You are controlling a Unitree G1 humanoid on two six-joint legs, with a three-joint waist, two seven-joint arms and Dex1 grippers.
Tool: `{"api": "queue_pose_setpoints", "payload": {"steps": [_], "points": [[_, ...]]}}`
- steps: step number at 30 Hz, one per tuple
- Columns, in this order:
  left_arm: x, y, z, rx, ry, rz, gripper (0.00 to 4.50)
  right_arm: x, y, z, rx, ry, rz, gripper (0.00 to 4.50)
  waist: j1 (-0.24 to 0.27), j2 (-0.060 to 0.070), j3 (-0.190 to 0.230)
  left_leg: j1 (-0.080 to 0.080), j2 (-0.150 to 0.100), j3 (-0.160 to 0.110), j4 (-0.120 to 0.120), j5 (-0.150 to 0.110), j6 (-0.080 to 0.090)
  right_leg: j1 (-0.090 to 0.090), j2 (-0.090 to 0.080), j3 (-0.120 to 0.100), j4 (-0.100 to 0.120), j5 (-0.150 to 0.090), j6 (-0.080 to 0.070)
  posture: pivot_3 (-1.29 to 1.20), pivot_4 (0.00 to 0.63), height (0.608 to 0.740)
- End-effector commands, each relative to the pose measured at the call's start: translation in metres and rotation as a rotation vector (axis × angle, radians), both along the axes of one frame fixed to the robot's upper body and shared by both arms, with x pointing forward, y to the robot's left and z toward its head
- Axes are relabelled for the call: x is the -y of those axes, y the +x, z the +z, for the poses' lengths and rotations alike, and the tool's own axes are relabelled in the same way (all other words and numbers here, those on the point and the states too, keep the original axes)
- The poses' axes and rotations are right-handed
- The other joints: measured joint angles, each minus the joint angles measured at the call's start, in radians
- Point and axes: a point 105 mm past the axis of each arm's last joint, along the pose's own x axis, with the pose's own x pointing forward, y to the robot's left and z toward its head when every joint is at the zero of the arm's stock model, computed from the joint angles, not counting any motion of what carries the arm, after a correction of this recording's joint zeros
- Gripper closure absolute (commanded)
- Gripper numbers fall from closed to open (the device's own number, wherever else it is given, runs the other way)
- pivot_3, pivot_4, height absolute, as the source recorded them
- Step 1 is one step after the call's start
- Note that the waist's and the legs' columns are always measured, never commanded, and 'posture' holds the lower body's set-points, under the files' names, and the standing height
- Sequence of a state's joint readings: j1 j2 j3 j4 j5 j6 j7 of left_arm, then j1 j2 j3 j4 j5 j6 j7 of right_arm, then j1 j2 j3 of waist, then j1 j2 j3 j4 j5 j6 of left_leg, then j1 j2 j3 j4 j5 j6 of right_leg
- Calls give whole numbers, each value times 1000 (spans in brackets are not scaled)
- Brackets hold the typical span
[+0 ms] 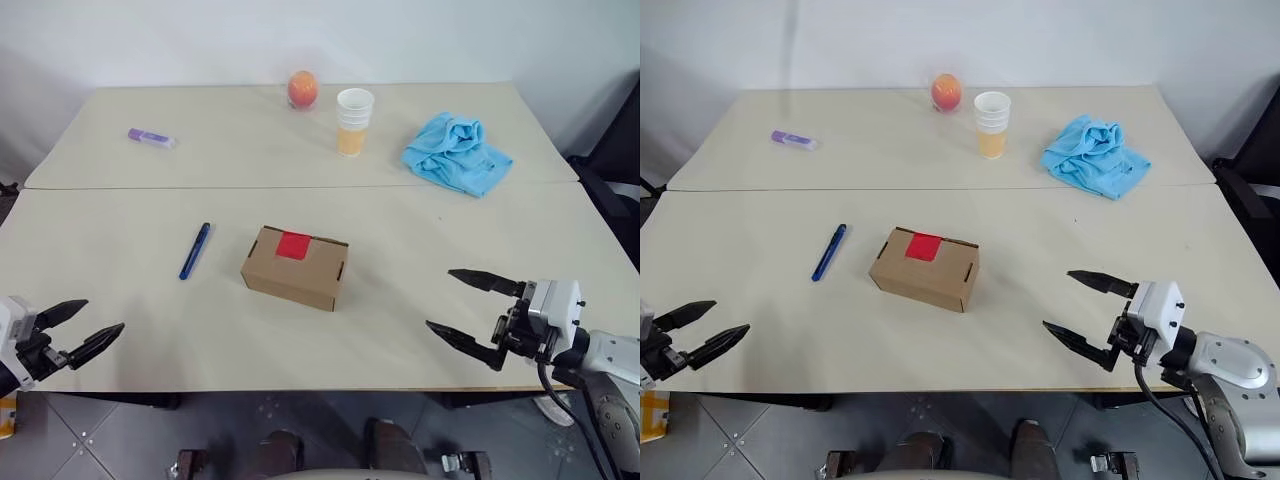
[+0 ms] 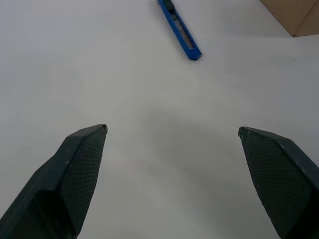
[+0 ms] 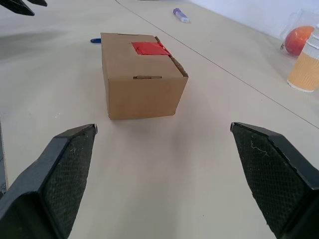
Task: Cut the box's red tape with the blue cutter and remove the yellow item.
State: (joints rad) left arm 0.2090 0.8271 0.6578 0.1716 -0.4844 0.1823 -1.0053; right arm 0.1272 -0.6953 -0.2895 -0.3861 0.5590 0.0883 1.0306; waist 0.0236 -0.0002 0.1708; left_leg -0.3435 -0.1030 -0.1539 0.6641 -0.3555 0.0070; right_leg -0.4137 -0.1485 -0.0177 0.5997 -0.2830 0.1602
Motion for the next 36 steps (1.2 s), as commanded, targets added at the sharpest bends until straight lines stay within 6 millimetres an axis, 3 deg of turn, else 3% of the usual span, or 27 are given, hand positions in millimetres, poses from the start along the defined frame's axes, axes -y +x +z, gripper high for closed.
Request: {"api": "queue_pose_setpoints", "payload": {"steps": [1,4,7,9,13,18,21,24,27,31,36], "points": [[-2,-1,7,30,25,4,20,5,0,8,35,-7,-11,0,0,0,0,0,0,0,0,0,0,0,0,0,0,0,0,0,150,740],[-3,4,10,44,-8,22,20,4,2,8,31,-4,-14,0,0,0,0,0,0,0,0,0,0,0,0,0,0,0,0,0,150,740],[13,9,14,22,-29,-68,20,1,8,7,25,-15,-35,0,0,0,0,0,0,0,0,0,0,0,0,0,0,0,0,0,150,740],[27,19,22,55,-52,-108,571,-6,13,4,-11,-15,-40,386,0,0,0,0,0,0,0,0,0,0,0,0,0,0,0,0,150,740],[70,48,29,85,11,-222,1812,-25,29,-9,-35,-79,-69,1615,3,0,0,0,0,0,1,0,0,0,0,0,1,0,0,0,150,740],[106,96,36,187,80,-249,3327,-50,57,-27,-44,-125,-128,3316,0,0,0,1,-1,0,1,0,0,-1,0,1,3,0,0,0,150,740],[137,110,23,137,128,-351,4384,-77,70,-31,-34,-108,-112,4477,-9,0,0,0,-2,2,1,1,-1,-4,0,2,9,0,0,0,150,740],[150,114,11,85,191,-417,4489,-99,74,-36,-80,-97,-66,4500,-29,0,0,-6,-3,4,1,0,-1,-12,0,4,12,0,0,0,150,740],[165,112,10,76,173,-496,4489,-108,81,-37,-100,-89,-61,4500,-44,0,0,-10,-3,4,2,1,0,-17,0,4,14,0,0,0,150,740],[193,103,3,35,138,-619,4489,-110,97,-27,-105,-47,-83,4500,-49,0,0,-10,-3,3,3,1,0,-16,0,4,14,0,0,0,150,740],[226,79,1,-3,67,-770,4489,-96,122,-13,-107,-10,-132,4500,-50,0,0,-10,-3,3,5,1,0,-16,-1,5,16,0,0,0,150,740]]}}
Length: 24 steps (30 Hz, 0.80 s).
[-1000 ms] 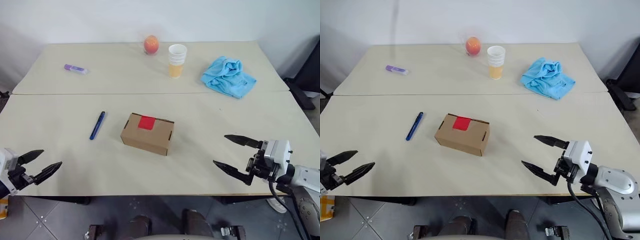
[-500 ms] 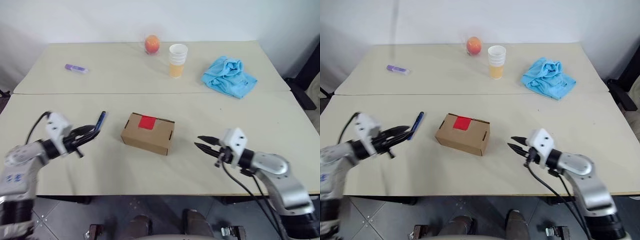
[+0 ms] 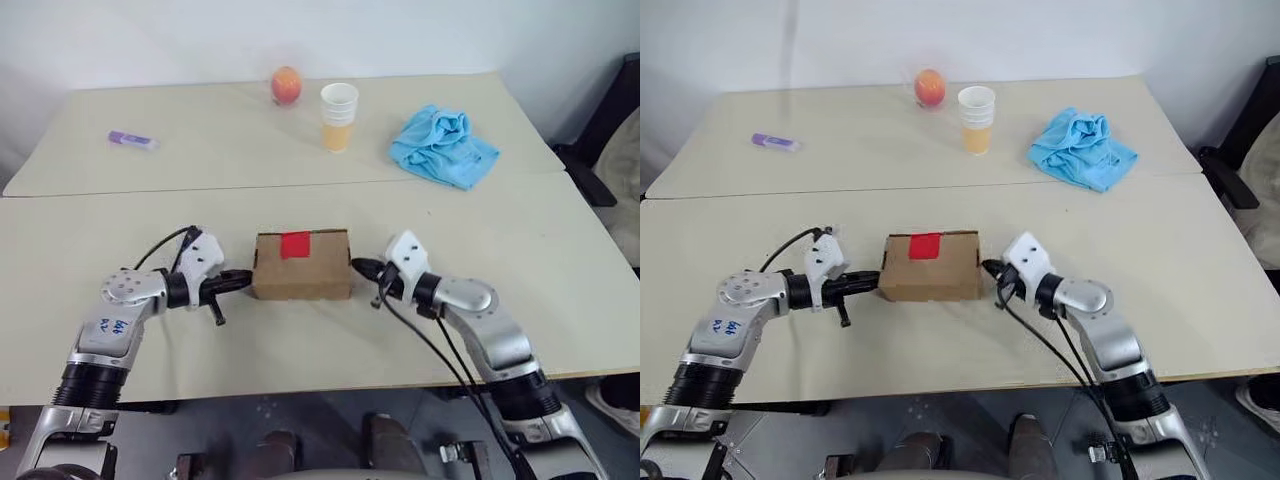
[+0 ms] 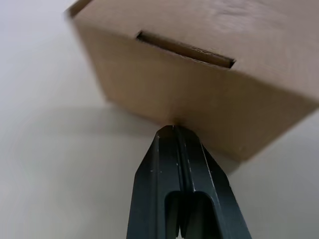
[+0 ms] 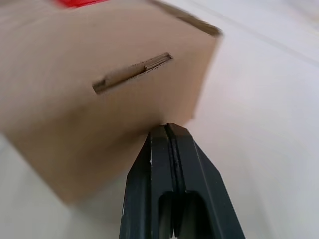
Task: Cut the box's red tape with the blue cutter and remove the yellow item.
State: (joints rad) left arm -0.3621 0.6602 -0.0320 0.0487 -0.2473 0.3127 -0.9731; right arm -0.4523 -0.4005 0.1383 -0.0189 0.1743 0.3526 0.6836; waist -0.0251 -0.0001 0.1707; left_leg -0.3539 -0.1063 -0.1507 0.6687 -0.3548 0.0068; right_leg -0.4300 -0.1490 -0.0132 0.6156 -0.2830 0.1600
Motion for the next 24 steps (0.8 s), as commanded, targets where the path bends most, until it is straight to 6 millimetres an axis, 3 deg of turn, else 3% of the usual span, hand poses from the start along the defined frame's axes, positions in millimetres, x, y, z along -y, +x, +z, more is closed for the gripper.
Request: {"api": "queue_pose_setpoints", "payload": {"steps": [1,5,7,11,14,16,20,23,24], "points": [[38,-24,8,-12,-66,-178,4489,0,10,15,28,29,25,4500,-2,0,0,0,0,0,0,0,0,0,0,1,0,0,0,0,150,740],[60,-46,11,-55,-143,-269,4489,21,31,21,80,-44,-12,4500,-3,0,0,0,0,0,-1,0,0,-1,0,1,0,0,0,0,150,740],[59,-54,16,-66,-162,-302,4489,36,38,28,112,-83,-31,4500,-3,0,0,0,0,1,-1,0,0,-1,0,1,0,0,0,0,150,740],[28,-31,57,-56,-245,-218,4489,71,35,41,129,-131,-64,4500,2,0,1,-1,0,1,1,0,0,-1,0,1,1,0,0,0,150,740],[18,-19,81,-49,-299,-206,4489,81,25,37,97,-152,-61,4500,6,0,0,-2,0,0,4,0,0,-1,0,0,2,0,0,0,150,740],[15,-2,94,-11,-289,-178,4489,84,7,29,51,-161,-36,4500,10,0,0,-2,-1,0,5,0,0,0,0,0,2,0,0,0,150,740],[18,13,89,9,-243,-172,4489,81,-15,21,-8,-150,-16,4500,16,0,0,-2,-1,0,5,0,0,-1,0,0,2,0,0,0,150,740],[22,-4,77,-106,-240,-238,4489,78,-26,17,-36,-140,-16,4500,10,0,1,-2,-1,0,6,0,0,-2,0,2,3,0,1,0,150,740],[17,-18,73,-169,-214,-277,4489,77,-24,17,-19,-146,-28,4500,6,0,1,-2,-1,0,6,0,0,-2,0,2,3,0,1,0,150,740]]}}
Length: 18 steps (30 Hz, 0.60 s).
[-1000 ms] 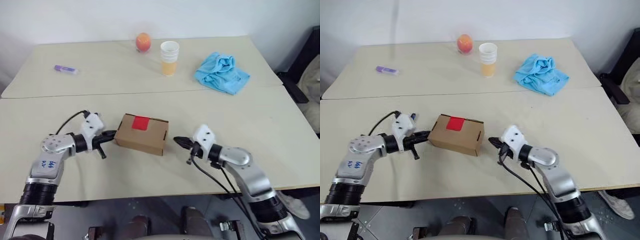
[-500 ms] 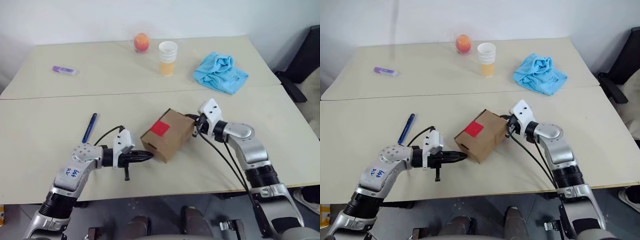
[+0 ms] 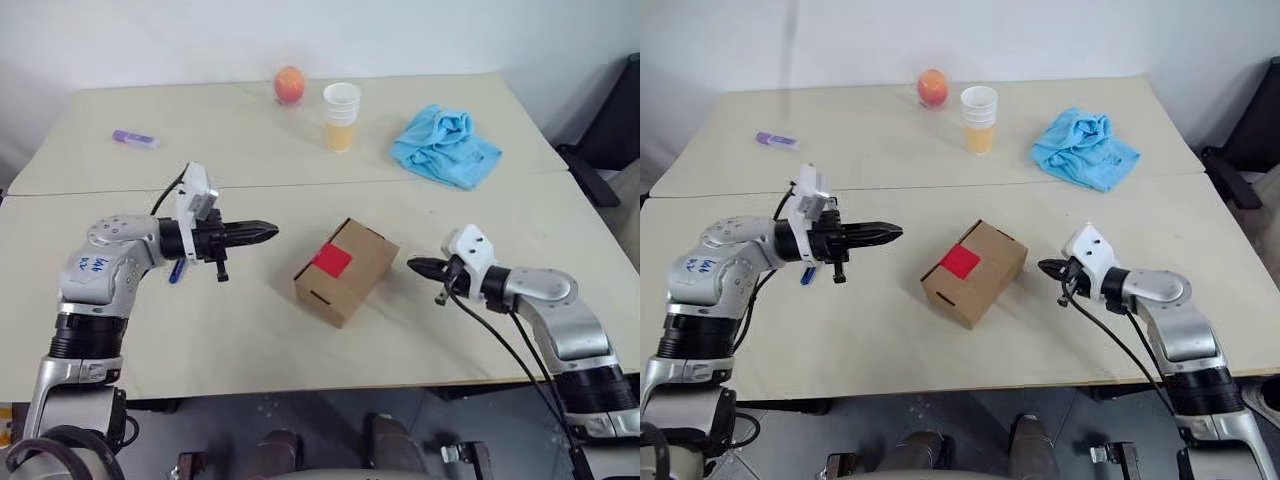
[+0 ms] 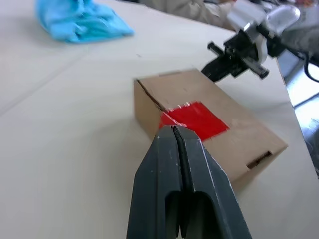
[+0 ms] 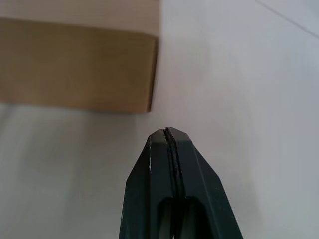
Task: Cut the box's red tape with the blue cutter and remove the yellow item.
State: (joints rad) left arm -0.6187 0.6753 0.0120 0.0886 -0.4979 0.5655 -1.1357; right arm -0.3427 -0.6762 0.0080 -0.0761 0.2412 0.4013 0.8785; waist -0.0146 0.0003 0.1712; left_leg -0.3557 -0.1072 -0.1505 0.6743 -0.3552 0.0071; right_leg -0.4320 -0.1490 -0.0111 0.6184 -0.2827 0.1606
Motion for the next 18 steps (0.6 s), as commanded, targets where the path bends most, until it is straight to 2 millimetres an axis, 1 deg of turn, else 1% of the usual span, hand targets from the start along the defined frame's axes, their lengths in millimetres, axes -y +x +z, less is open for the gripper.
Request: {"api": "queue_pose_setpoints", "payload": {"steps": [1,3,4,6,7,10,12,14,16,18], "points": [[-16,-40,-11,-164,84,-127,4489,-1,4,22,101,11,-23,4500,-16,-1,0,0,0,0,0,0,0,-1,0,0,1,0,0,0,150,740],[-31,-62,-20,-300,149,-157,4489,-1,15,29,151,13,-58,4500,-24,-1,1,0,0,0,-2,0,0,-5,1,5,2,0,0,0,150,740],[-35,-69,-24,-338,169,-163,4489,0,20,30,163,15,-71,4500,-27,-1,1,0,-1,1,-3,0,-1,-8,1,7,4,0,0,0,150,740],[-37,-76,-34,-376,196,-157,4489,-2,30,31,207,-5,-81,4500,-17,0,1,0,-1,2,-4,0,-1,-10,2,10,5,0,0,0,150,740],[-35,-76,-38,-373,193,-152,4489,-5,32,30,212,-3,-71,4500,-12,0,1,0,-1,3,-3,0,-1,-11,2,11,5,0,0,0,150,740],[-20,-67,-51,-316,157,-118,4489,-17,38,28,230,36,-41,4500,4,0,1,0,-2,3,-2,0,-1,-10,2,12,4,0,-1,0,150,740],[-4,-55,-65,-263,136,-70,4489,-27,38,25,215,66,8,4500,14,0,1,-1,-2,3,0,0,-1,-10,2,12,4,0,0,0,150,740],[8,-44,-73,-200,128,-29,4489,-32,37,21,191,72,45,4500,15,0,1,-1,-3,3,2,0,0,-10,2,12,4,0,0,0,150,740],[17,-29,-74,-144,103,32,4489,-31,34,19,163,67,67,4500,14,0,1,-2,-3,3,3,0,0,-10,2,12,5,1,0,0,150,740],[25,-16,-69,-112,66,83,4489,-29,28,19,129,63,89,4500,13,0,1,-2,-3,4,4,0,0,-11,2,11,6,1,0,0,150,740]]}}
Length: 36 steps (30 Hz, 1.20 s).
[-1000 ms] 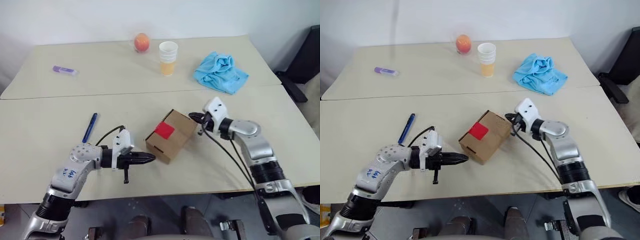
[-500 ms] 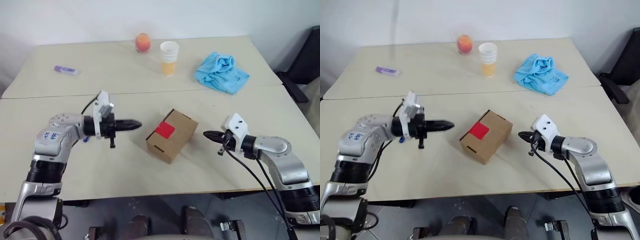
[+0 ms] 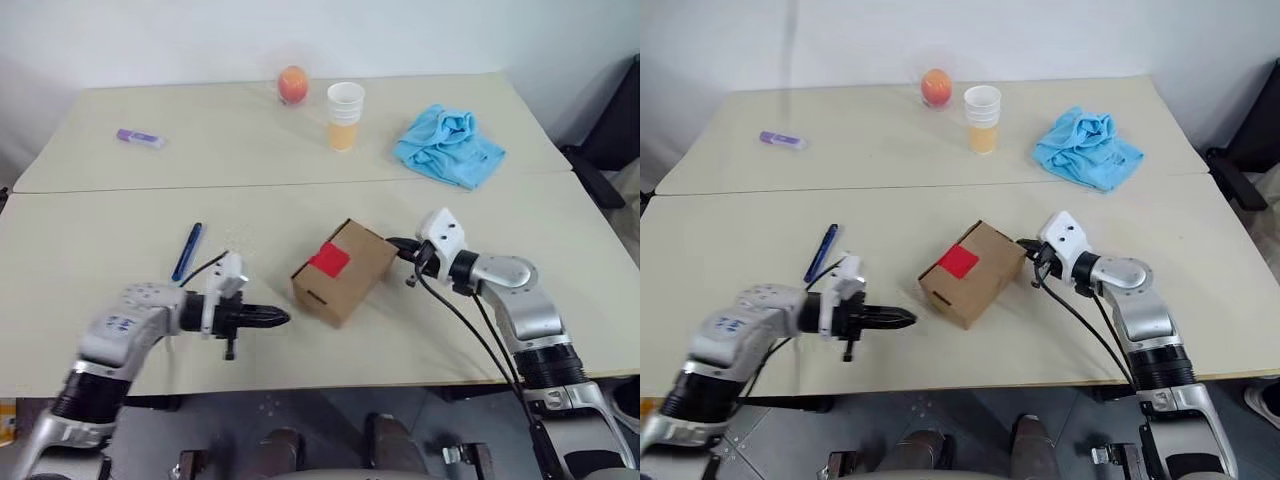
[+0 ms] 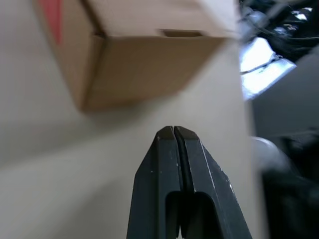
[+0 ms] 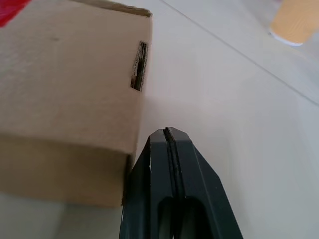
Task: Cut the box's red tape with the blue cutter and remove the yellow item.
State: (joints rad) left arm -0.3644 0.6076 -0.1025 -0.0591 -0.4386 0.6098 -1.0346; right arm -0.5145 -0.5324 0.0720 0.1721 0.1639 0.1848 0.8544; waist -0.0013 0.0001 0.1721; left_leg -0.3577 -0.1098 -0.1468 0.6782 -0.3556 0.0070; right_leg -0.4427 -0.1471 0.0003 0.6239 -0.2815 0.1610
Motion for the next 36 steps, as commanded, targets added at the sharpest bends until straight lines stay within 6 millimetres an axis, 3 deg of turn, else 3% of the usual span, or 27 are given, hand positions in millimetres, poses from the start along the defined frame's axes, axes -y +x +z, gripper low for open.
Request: {"api": "queue_pose_setpoints", "payload": {"steps": [1,4,7,12,16,19,22,25,27,29,32,36], "points": [[5,23,16,132,-14,87,4489,4,-10,11,-14,2,50,4500,0,0,0,0,0,0,0,0,0,0,0,0,0,0,0,0,150,740],[2,41,23,183,-16,155,4489,6,-24,12,-64,-7,94,4500,1,0,0,0,0,0,1,0,0,0,0,0,-1,0,0,0,150,740],[-7,68,34,256,-22,257,4489,-1,-51,12,-142,-2,191,4500,3,0,0,0,0,1,1,0,0,0,0,0,-2,0,0,0,150,740],[-10,107,57,337,-71,402,4489,-30,-114,5,-341,17,433,4500,7,-1,0,-1,0,1,2,0,0,0,0,0,-2,0,1,0,150,740],[-15,110,61,361,-72,409,4489,-29,-132,2,-384,-17,462,4500,7,-1,0,-2,0,3,2,-1,1,0,0,1,-2,2,3,0,150,740],[-35,95,52,332,-13,360,4489,-14,-120,10,-324,-10,351,4500,-1,-2,0,-2,0,4,3,-1,2,0,0,2,-2,2,4,0,150,740],[-62,63,41,241,79,240,4489,22,-91,16,-230,-48,139,4500,-6,-2,0,-2,1,5,1,-1,2,-2,0,3,-1,2,4,0,150,740],[-64,18,34,100,104,61,4489,53,-53,27,-111,-28,-67,4500,-2,-3,0,-2,1,6,2,-1,2,-2,0,3,-1,2,3,0,150,740],[-55,0,31,34,93,-15,4489,61,-32,32,-45,-6,-138,4500,7,-2,1,-2,0,6,3,-1,2,-2,-1,4,-2,3,3,0,150,740],[-44,-7,28,31,86,-47,4489,60,-15,32,10,5,-154,4500,19,-2,1,-1,-1,5,4,-1,3,-1,-1,4,-4,4,2,0,150,740],[-22,6,21,79,54,-1,4489,42,13,26,50,87,-129,4500,21,-2,0,-1,0,6,4,-1,2,-1,0,4,-3,4,2,0,150,740],[-6,13,12,125,86,0,4489,25,31,14,53,103,-69,4500,4,-2,0,-1,1,7,3,-1,2,-1,1,4,-1,4,2,0,150,740]]}}
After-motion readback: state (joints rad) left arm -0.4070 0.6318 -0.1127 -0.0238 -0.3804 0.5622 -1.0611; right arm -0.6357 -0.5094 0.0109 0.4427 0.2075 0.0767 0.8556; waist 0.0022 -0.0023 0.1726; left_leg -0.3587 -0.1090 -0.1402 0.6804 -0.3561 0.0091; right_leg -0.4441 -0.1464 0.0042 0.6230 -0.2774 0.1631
